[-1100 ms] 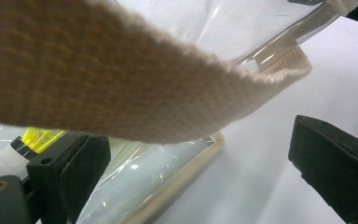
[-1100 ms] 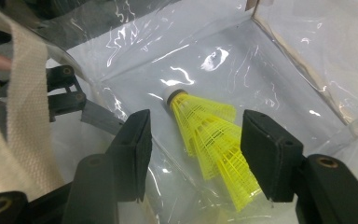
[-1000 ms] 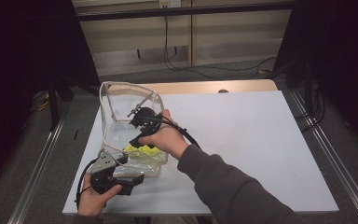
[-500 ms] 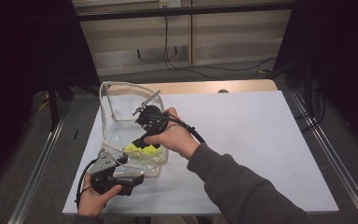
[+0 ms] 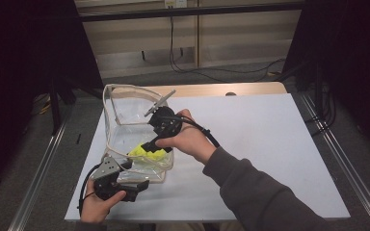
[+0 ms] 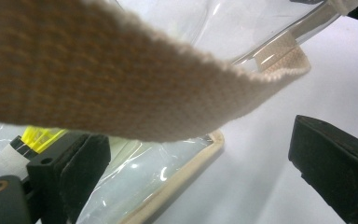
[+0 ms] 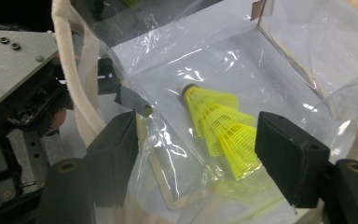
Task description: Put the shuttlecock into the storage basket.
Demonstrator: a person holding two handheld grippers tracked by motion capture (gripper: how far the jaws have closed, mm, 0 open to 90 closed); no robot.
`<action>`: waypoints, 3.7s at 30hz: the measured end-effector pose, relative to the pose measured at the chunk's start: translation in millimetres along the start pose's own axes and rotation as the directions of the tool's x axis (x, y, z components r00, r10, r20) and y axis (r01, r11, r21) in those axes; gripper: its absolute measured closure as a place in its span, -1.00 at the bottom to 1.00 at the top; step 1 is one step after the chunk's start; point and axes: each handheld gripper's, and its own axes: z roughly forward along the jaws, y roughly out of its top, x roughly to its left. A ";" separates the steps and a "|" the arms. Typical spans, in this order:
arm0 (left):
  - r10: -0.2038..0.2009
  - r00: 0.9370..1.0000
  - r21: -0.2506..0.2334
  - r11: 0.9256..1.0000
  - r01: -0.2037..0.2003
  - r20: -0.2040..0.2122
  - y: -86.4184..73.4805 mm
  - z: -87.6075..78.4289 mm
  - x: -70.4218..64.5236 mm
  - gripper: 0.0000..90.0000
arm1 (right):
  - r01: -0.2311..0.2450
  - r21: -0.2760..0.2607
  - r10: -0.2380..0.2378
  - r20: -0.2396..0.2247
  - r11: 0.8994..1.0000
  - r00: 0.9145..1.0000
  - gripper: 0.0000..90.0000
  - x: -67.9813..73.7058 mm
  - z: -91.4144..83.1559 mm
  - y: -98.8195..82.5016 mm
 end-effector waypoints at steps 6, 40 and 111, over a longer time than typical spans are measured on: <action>-0.001 1.000 -0.002 1.000 0.001 -0.001 -0.1 0.4 -0.1 -0.88 | 0.011 0.000 -0.011 -0.022 1.000 1.000 -0.43 0.9 -6.5 -3.1; 0.001 1.000 -0.002 1.000 -0.001 -0.003 -0.2 0.1 -0.4 -0.88 | 0.030 -0.059 -0.033 -0.040 0.998 0.999 -0.58 -10.6 -42.3 -23.0; 0.003 1.000 -0.002 1.000 -0.003 -0.015 -1.3 -1.7 -0.8 -0.88 | -0.062 -0.194 0.069 0.028 0.979 0.997 -0.62 -68.0 -80.5 -159.1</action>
